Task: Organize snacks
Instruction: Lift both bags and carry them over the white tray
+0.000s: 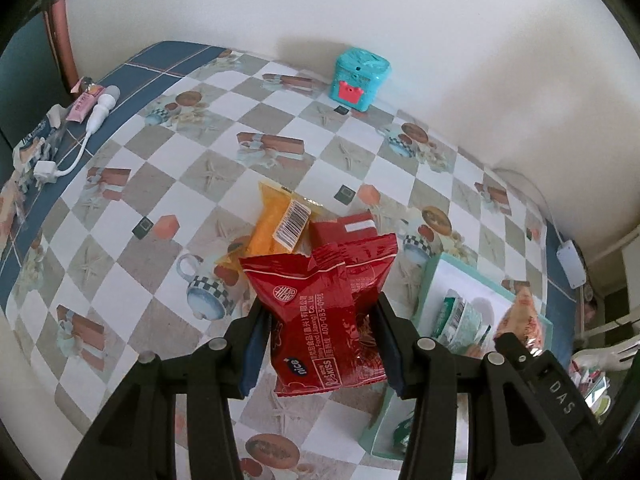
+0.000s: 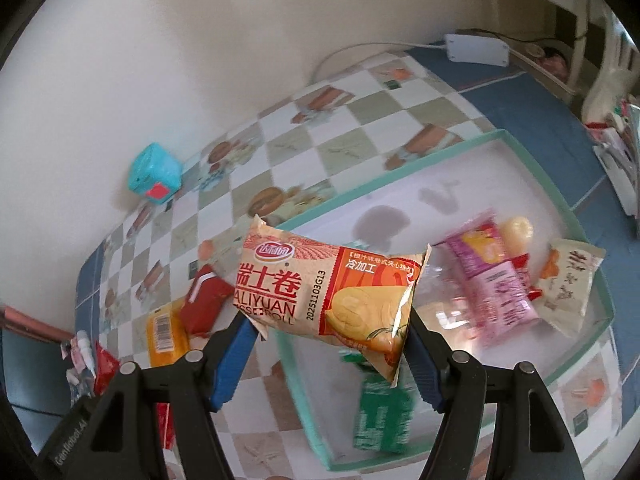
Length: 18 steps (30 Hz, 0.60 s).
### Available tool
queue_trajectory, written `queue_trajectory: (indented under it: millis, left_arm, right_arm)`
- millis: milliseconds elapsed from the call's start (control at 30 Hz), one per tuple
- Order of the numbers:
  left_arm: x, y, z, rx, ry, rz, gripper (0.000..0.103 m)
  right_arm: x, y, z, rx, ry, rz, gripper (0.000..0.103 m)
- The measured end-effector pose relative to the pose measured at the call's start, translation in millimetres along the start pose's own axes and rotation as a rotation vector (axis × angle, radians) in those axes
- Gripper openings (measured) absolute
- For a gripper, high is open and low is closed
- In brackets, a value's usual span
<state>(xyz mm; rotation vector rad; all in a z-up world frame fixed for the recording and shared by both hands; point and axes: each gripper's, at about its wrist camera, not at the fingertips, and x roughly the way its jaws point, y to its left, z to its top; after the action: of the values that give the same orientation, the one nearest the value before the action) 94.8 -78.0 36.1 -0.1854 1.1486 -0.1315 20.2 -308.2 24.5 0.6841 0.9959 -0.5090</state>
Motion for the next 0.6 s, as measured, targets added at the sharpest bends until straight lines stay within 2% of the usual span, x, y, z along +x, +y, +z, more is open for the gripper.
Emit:
queue_trajectory:
  millis: [167, 333, 600]
  left_arm:
    - [0.5, -18.7, -9.7, 0.037, 0.001, 0.004, 0.051]
    - [1.6, -47.2, -19.8, 0.104, -0.001, -0.006, 0.051]
    - [9.3, -81.8, -32.5, 0.182, 0.008, -0.021, 0.051]
  right_arm:
    - [-5.7, -27.2, 9.3, 0.042, -0.013, -0.011, 0.073]
    - [-13.5, -59.0, 23.1, 0.078, -0.069, -0.088, 0.073]
    - [-12.3, -98.9, 37.3, 0.146, -0.081, -0.099, 0.073]
